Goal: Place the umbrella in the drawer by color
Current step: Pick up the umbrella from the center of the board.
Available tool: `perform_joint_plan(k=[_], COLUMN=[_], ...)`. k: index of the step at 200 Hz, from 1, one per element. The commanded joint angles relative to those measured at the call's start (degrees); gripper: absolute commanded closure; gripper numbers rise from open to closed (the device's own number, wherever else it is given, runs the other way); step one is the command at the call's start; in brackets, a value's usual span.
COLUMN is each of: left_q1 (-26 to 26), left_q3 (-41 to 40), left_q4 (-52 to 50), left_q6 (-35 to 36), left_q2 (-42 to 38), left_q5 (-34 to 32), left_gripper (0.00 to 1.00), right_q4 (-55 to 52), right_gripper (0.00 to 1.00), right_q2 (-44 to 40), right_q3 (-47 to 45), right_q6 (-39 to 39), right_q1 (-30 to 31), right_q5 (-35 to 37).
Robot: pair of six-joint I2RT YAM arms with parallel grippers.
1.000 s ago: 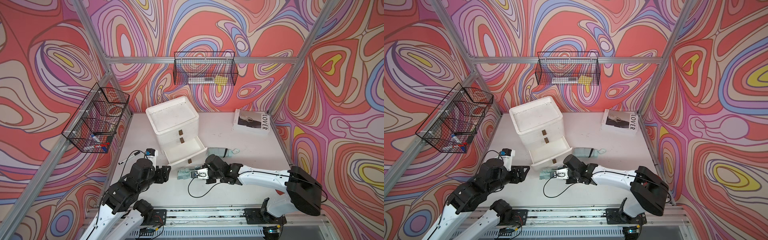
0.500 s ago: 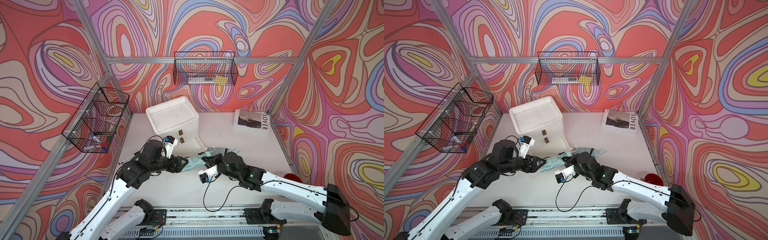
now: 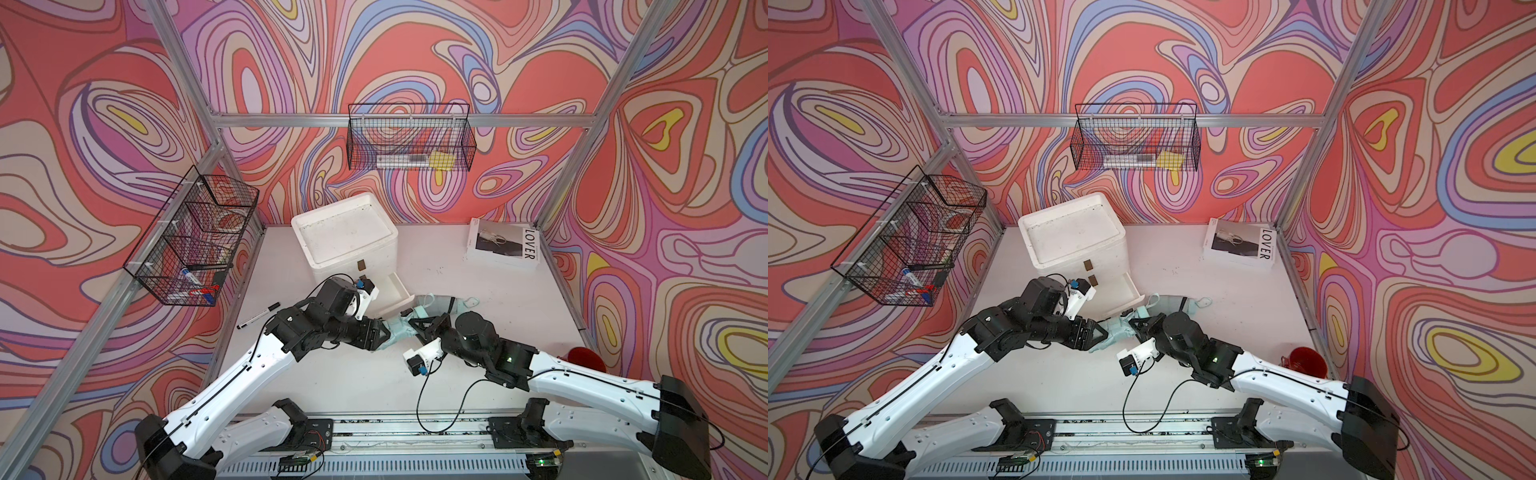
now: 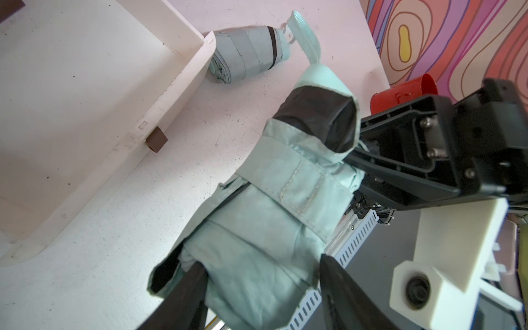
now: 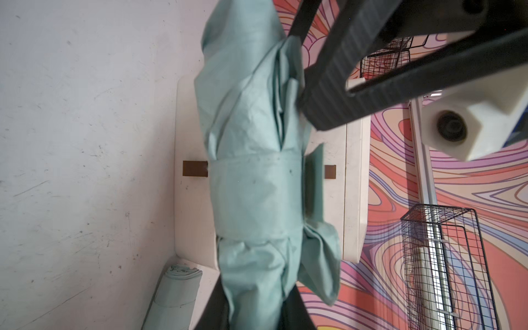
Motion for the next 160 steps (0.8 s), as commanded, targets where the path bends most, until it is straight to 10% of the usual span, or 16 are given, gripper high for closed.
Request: perform_joint_plan(k=[1,160], left_q1=[-1.2,-1.2], left_q3=[3.6,19.2], left_q4=[-1.2,-20.3], left_q6=[2.9,22.3], left_q2=[1.4,8.5], left_q5=[-0.3,-3.3], left_gripper=[0.3,0.14], right_q4=[11.8,3.2], right_gripper=[1.0,1.0], right_q2=[-2.5,-6.0], right_q3=[0.0,1.4], right_q6=[1.4,5.2], right_q1=[0.6,0.6], right_q5=[-4.9,-13.2])
